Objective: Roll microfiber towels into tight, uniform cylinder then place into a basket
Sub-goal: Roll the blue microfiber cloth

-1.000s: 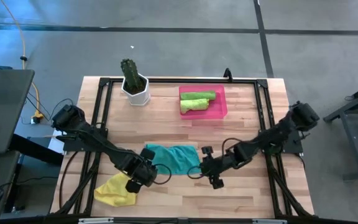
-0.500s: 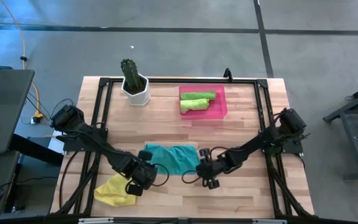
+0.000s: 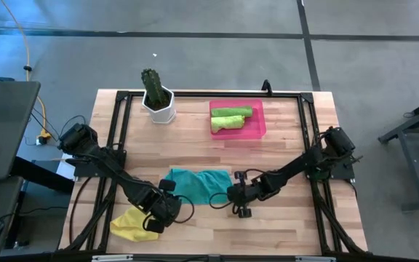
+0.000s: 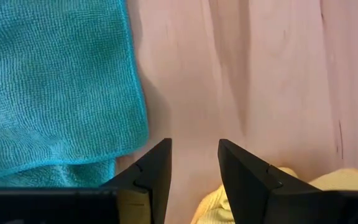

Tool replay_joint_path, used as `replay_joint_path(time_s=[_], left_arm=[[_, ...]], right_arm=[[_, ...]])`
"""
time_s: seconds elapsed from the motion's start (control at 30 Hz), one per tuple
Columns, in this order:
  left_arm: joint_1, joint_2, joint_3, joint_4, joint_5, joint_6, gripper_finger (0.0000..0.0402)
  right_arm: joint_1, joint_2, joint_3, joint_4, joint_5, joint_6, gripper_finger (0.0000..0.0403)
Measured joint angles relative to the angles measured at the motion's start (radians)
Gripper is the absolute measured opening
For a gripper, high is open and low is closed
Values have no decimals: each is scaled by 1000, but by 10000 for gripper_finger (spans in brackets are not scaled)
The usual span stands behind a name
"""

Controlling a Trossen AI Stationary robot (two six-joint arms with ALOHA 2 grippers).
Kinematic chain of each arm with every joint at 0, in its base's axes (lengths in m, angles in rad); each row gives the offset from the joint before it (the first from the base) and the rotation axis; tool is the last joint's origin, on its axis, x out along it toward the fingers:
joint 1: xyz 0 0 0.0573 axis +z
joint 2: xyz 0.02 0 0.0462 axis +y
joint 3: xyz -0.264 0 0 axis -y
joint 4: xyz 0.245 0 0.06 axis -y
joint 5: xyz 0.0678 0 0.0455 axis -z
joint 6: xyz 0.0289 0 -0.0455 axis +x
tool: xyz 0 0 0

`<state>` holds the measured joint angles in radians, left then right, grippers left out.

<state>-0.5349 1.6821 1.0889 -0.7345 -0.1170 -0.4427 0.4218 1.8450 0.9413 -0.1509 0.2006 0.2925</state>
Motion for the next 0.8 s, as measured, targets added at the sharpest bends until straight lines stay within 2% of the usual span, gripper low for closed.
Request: replay_joint_path(time_s=[0.17, 0.47, 0.57, 0.8], left_arm=[[-3, 0, 0, 2, -45, -2, 120], [-3, 0, 0, 7, -125, 12, 120], [-2, 0, 0, 14, -197, -1, 120], [21, 0, 0, 172, -338, -75, 120]], right_arm=[[-2, 0, -1, -3, 0, 74, 8], [-15, -46, 64, -23, -67, 80, 3], [-28, -60, 113, -58, -75, 116, 4], [-56, -67, 240, -174, -84, 209, 2]])
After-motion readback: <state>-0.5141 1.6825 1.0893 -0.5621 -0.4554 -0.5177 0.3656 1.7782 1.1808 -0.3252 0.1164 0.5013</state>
